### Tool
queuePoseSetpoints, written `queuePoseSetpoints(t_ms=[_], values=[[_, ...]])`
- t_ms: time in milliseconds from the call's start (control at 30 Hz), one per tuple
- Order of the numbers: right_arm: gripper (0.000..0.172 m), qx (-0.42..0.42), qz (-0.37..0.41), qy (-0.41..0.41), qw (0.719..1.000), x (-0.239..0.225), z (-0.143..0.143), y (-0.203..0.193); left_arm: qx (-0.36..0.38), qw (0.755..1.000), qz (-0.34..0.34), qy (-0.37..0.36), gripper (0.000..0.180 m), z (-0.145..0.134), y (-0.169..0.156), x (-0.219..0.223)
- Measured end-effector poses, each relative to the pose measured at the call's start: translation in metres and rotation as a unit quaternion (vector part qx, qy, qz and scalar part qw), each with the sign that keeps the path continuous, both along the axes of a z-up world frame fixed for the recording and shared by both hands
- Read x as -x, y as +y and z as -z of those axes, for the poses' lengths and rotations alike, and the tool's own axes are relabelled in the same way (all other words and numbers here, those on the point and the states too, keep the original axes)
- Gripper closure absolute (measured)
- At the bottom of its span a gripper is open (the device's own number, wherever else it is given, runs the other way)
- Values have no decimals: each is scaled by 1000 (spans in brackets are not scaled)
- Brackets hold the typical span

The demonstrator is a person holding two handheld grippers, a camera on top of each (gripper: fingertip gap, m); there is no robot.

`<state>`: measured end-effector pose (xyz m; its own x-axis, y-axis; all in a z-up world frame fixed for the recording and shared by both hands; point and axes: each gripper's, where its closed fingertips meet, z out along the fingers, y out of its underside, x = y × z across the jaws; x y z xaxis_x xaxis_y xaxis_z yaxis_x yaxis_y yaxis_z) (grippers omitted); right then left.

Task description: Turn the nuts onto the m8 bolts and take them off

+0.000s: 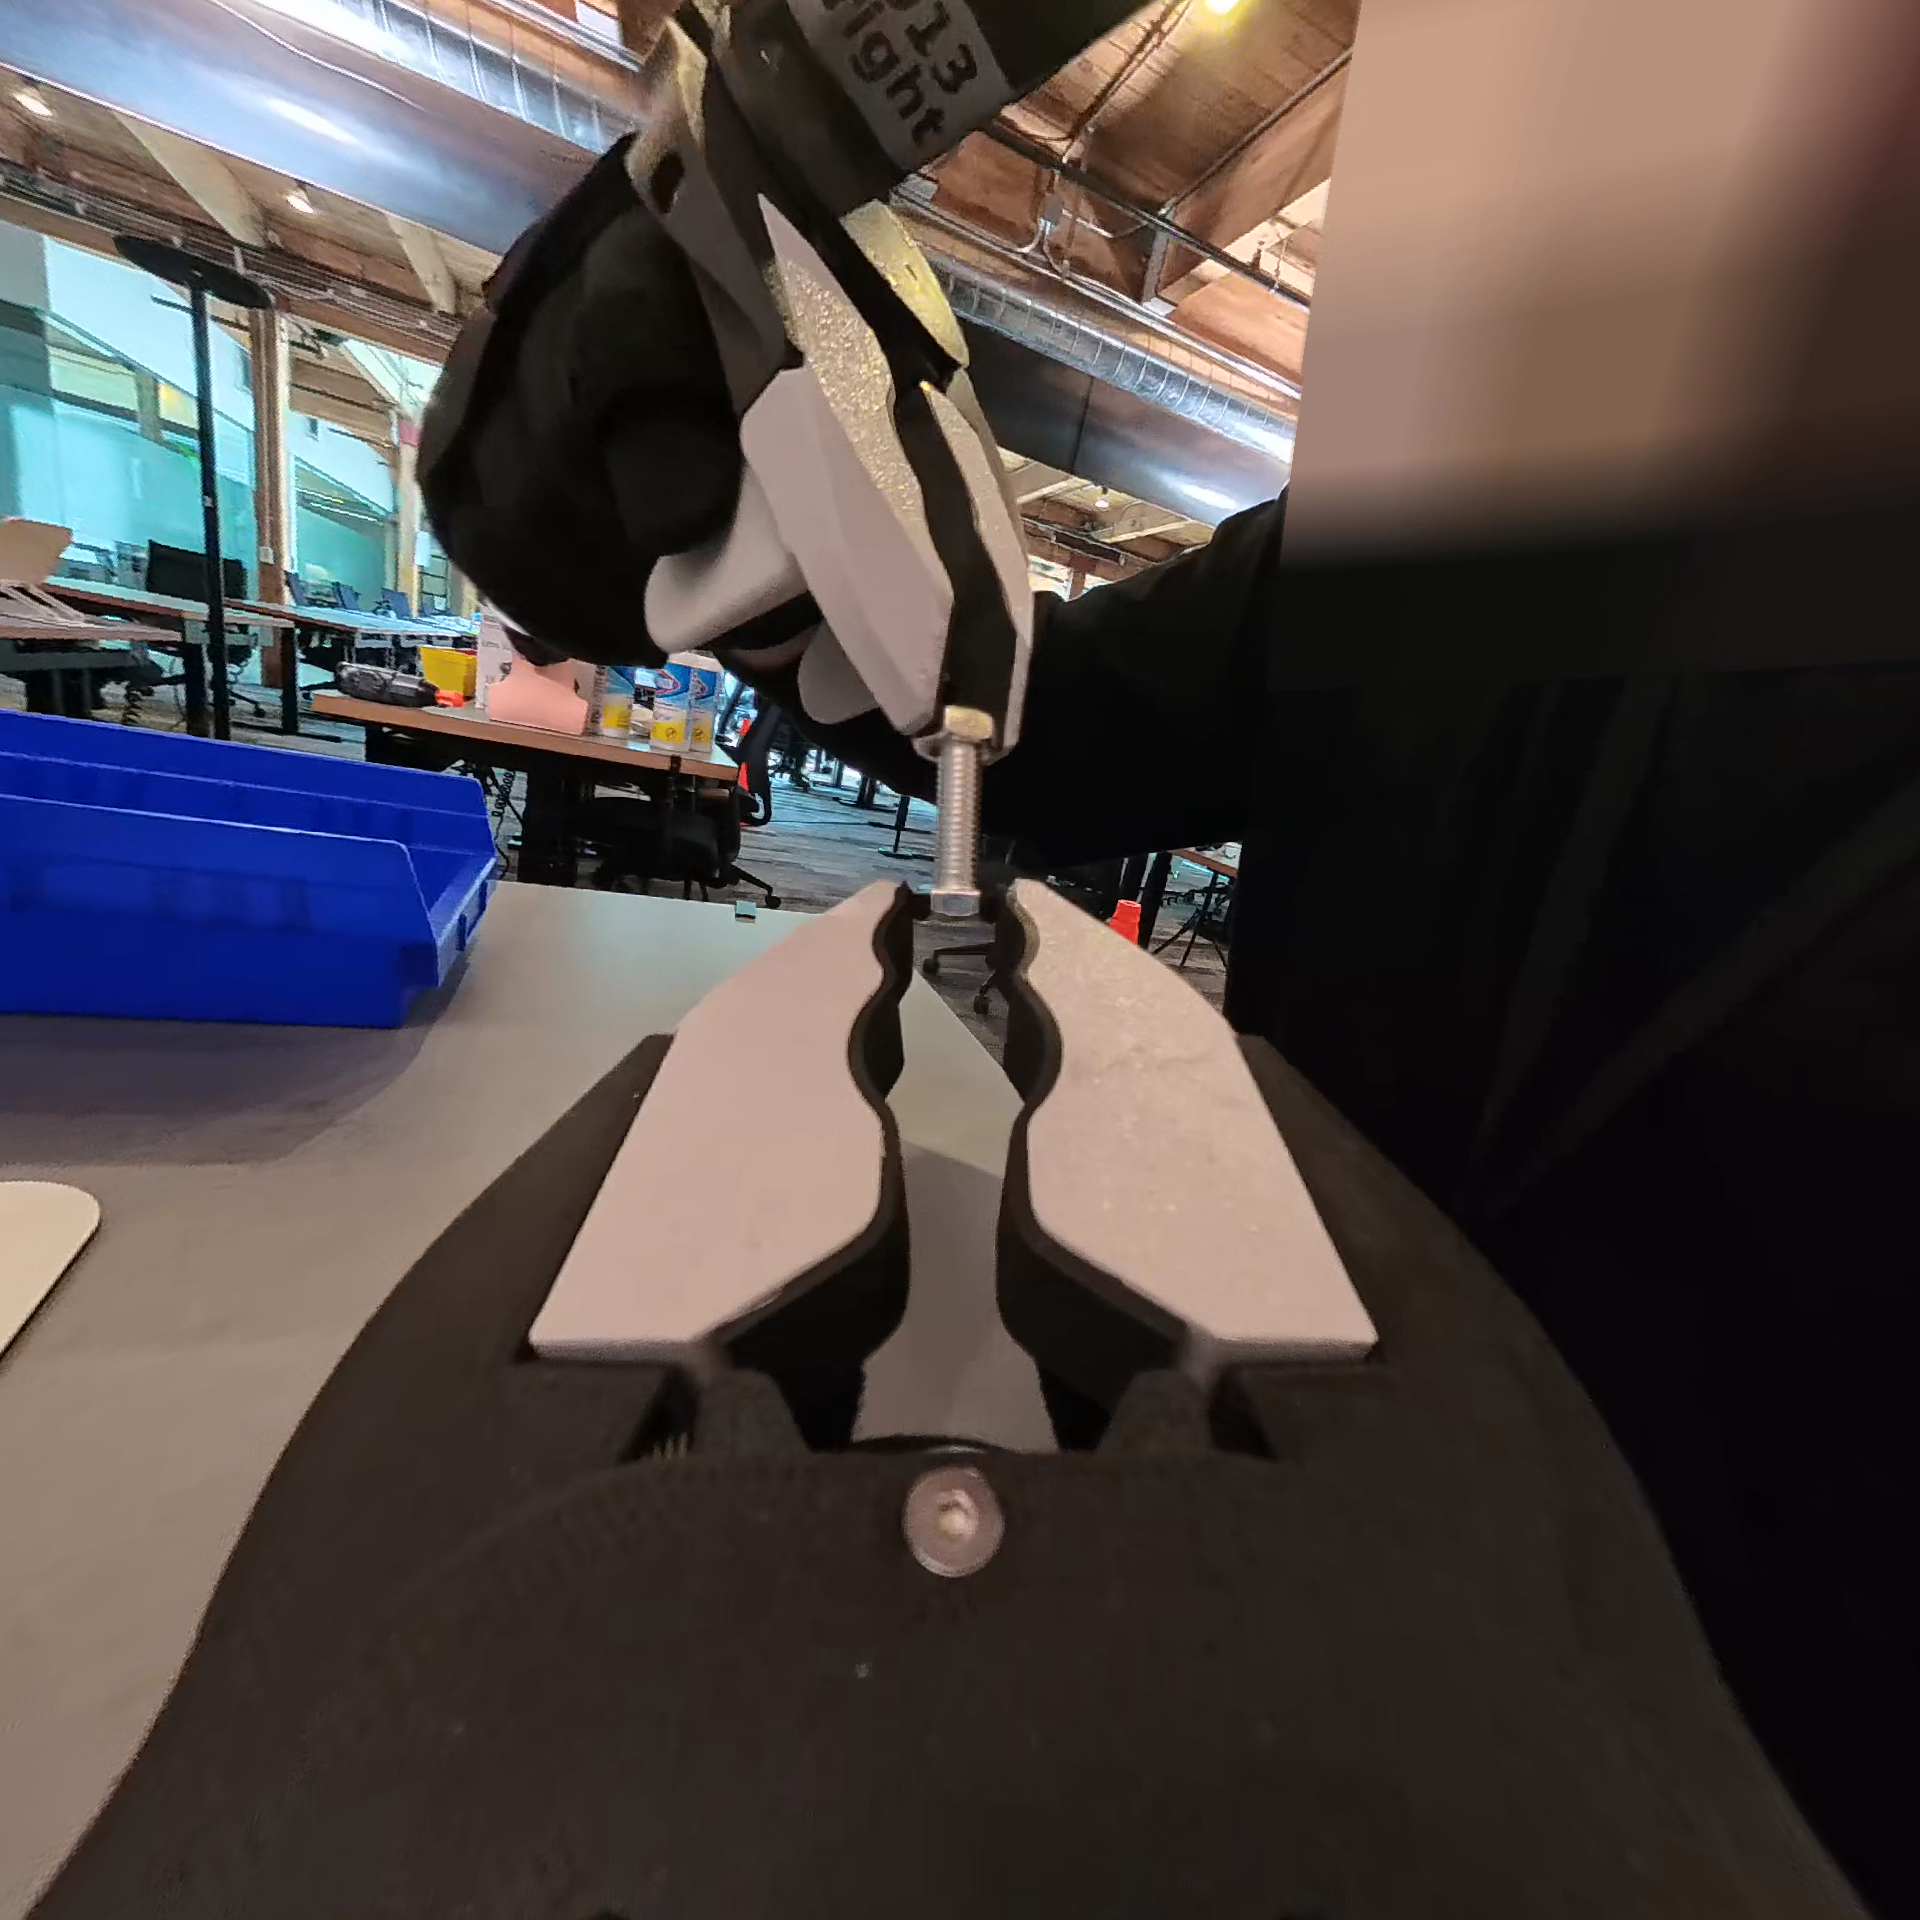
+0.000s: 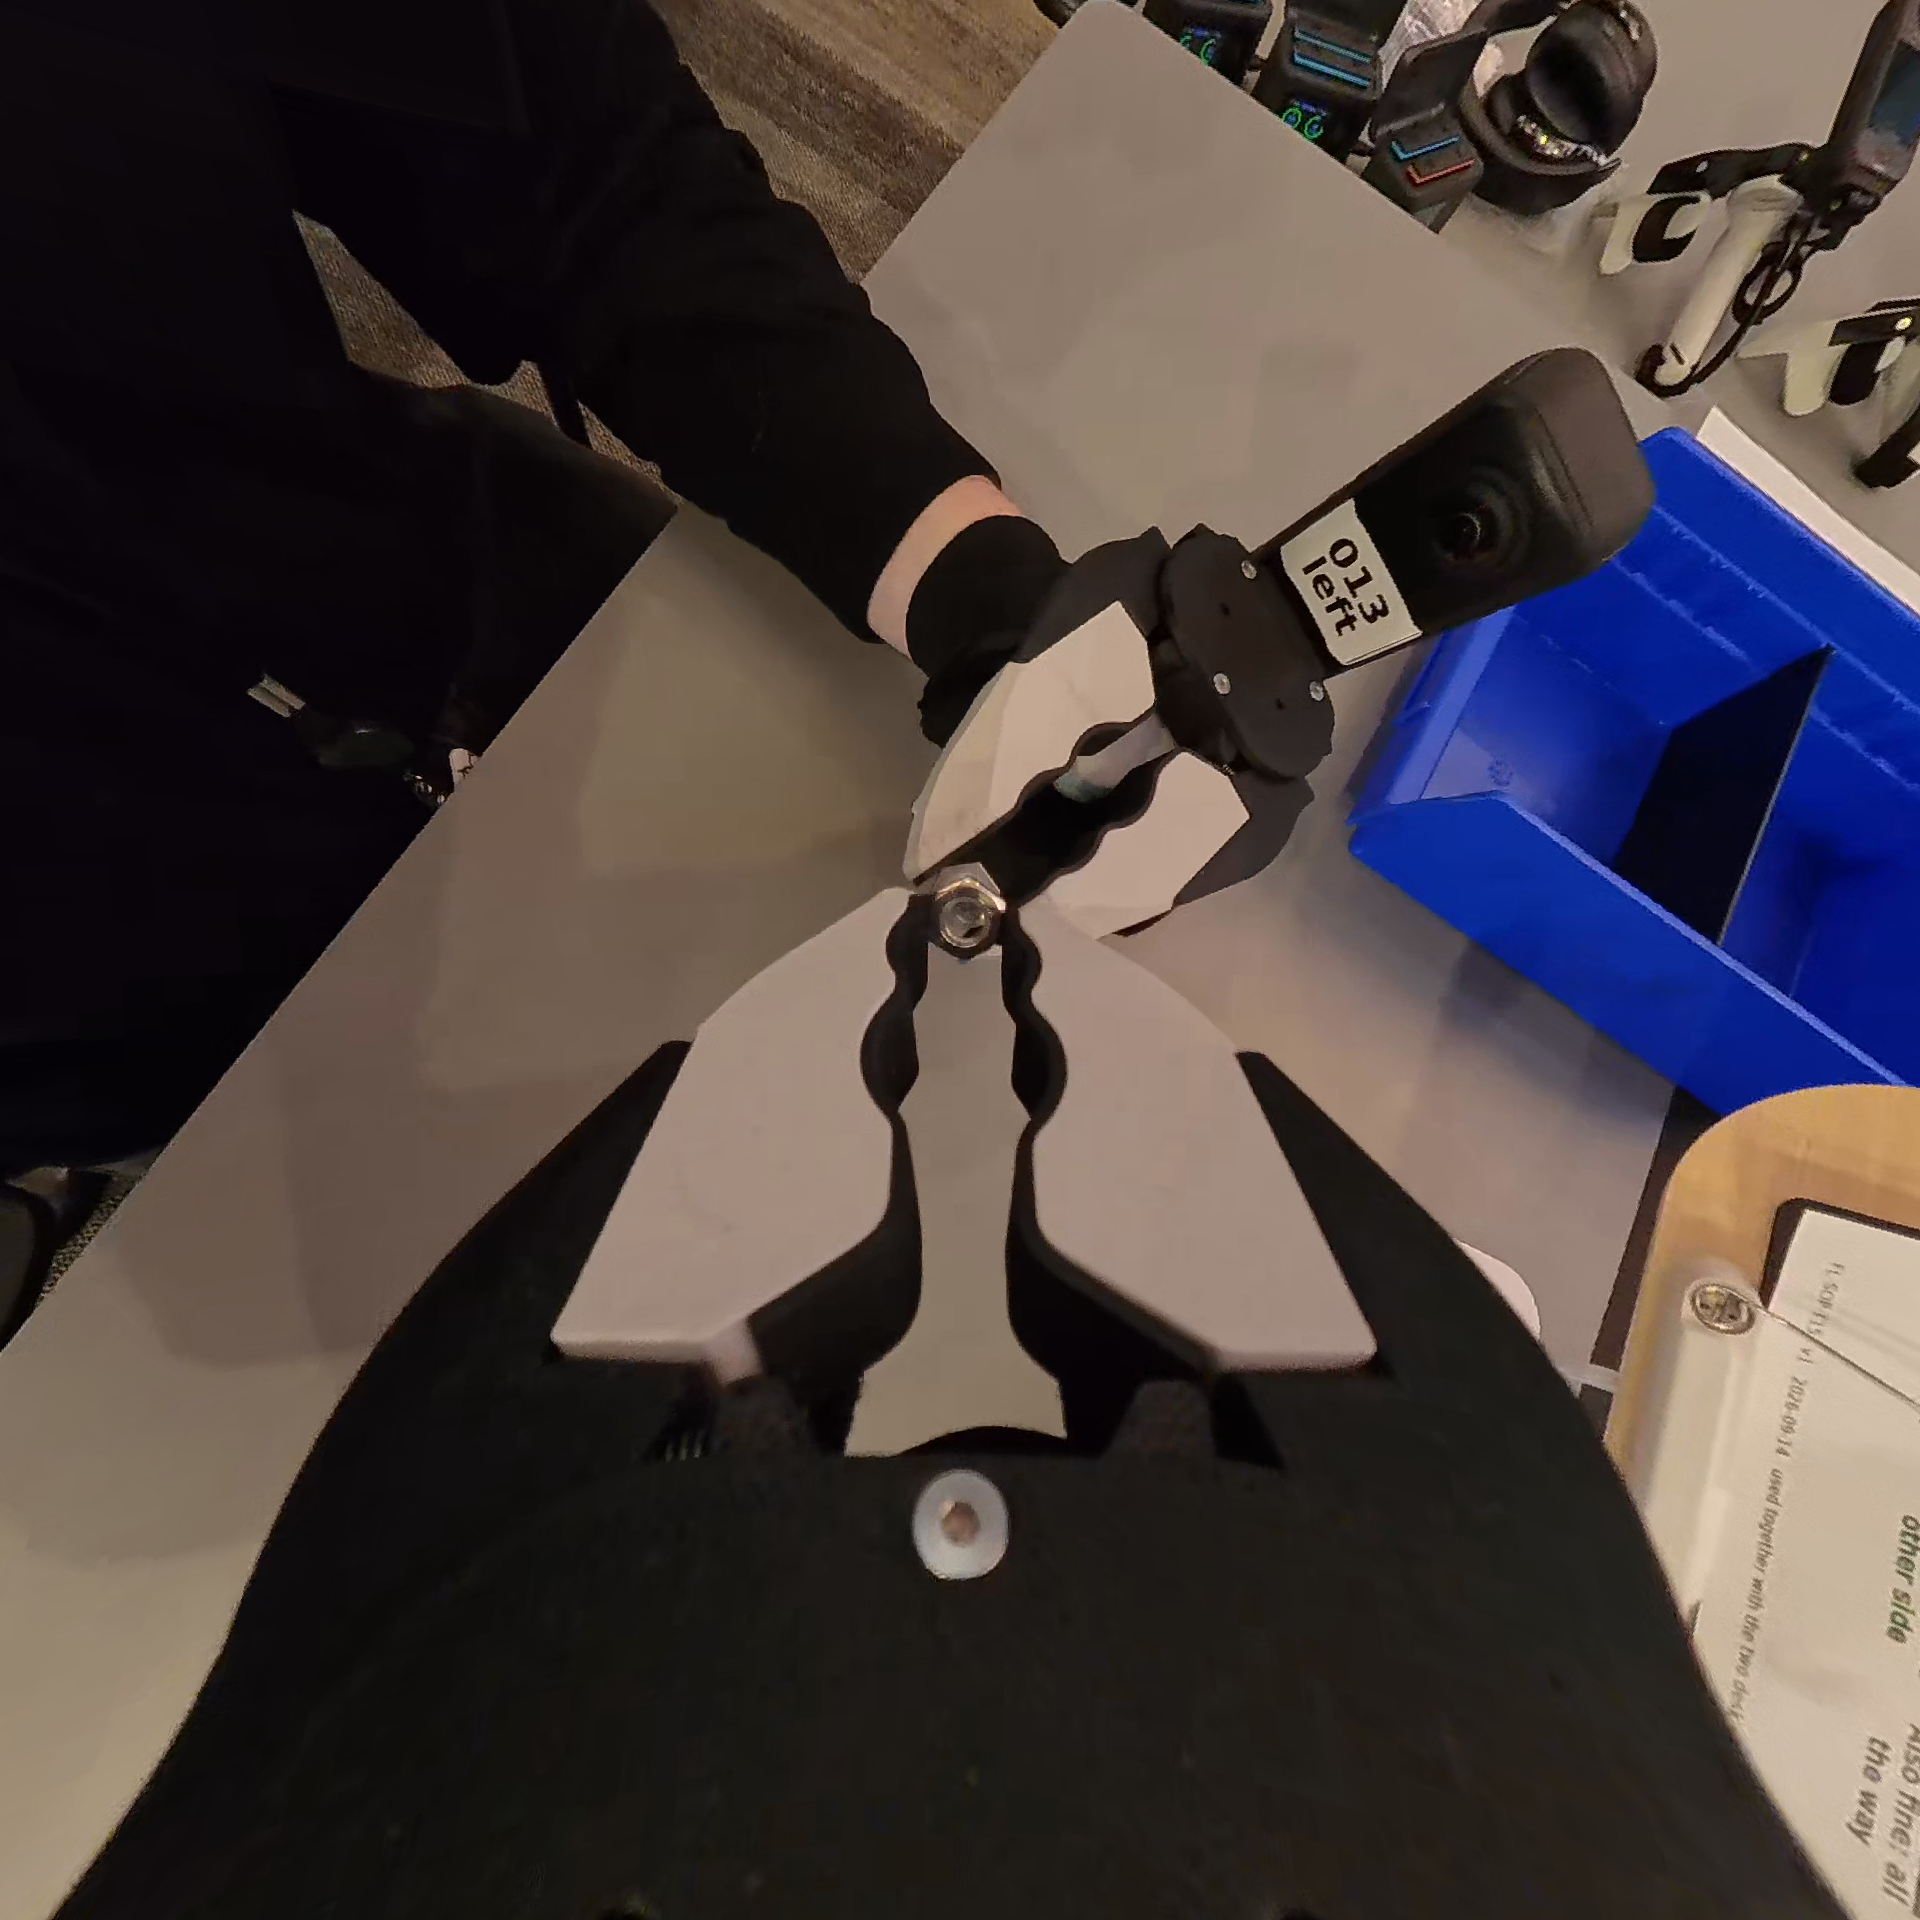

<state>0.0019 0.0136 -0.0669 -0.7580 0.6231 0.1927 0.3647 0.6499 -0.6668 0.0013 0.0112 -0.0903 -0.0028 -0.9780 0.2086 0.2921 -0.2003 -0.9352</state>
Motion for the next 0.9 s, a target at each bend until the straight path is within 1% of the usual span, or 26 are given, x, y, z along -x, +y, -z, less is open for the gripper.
queuePoseSetpoints(t_ms=[100,267,467,667,733,900], values=[[158,7,-6,2,1000,-1,-1,-2,-2,1000,10,-1,166,-1,-4,-2],[158,-10,-21,-13,1000,-5,4,-4,1,1000,20,10,166,1,-5,-7],[158,-27,-26,-39,999,-11,10,0,-1,999,3,33,166,7,1,-11],[158,1,19,-31,999,-10,12,10,-8,997,-47,56,166,10,12,-13],[158,6,39,-32,999,-10,15,15,-13,994,-76,77,166,15,19,-12],[158,55,98,-25,993,-8,16,28,-31,982,-154,109,166,13,33,-7]])
